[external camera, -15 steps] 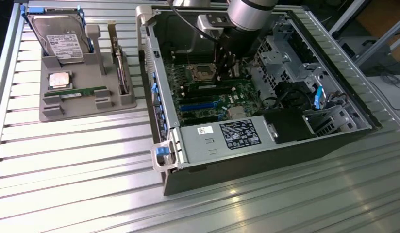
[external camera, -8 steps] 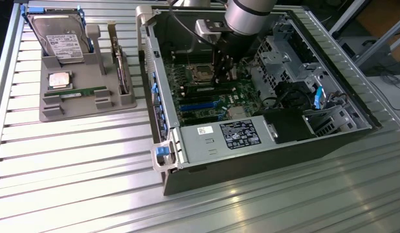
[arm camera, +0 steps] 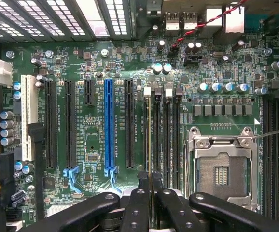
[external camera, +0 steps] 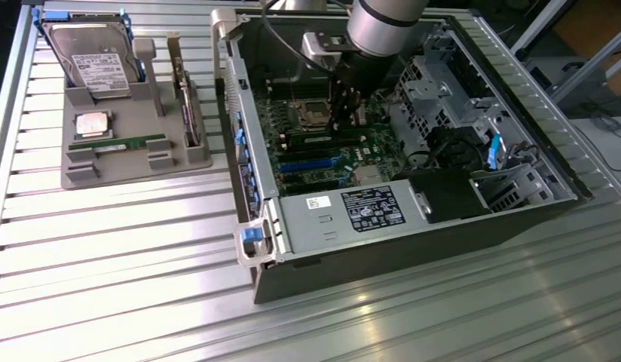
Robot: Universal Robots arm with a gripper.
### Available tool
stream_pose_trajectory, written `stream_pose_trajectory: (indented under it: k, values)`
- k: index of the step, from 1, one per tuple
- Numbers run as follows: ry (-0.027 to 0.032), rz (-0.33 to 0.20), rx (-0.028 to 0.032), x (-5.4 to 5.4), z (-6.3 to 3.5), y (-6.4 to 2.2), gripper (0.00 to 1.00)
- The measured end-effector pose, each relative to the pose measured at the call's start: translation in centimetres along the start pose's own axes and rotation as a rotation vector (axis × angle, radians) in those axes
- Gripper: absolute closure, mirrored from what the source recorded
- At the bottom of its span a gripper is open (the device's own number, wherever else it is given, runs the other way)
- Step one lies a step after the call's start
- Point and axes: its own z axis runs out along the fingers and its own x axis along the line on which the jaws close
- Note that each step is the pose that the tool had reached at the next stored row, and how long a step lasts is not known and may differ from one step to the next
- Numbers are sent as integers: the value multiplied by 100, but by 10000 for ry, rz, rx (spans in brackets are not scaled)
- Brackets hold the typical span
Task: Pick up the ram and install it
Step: 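Insert the ram into the slot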
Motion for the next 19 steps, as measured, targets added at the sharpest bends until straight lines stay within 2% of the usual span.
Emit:
stream_pose_trajectory:
  k: [19]
  values:
    - [-6, -118, 2, 0, 27, 15, 87]
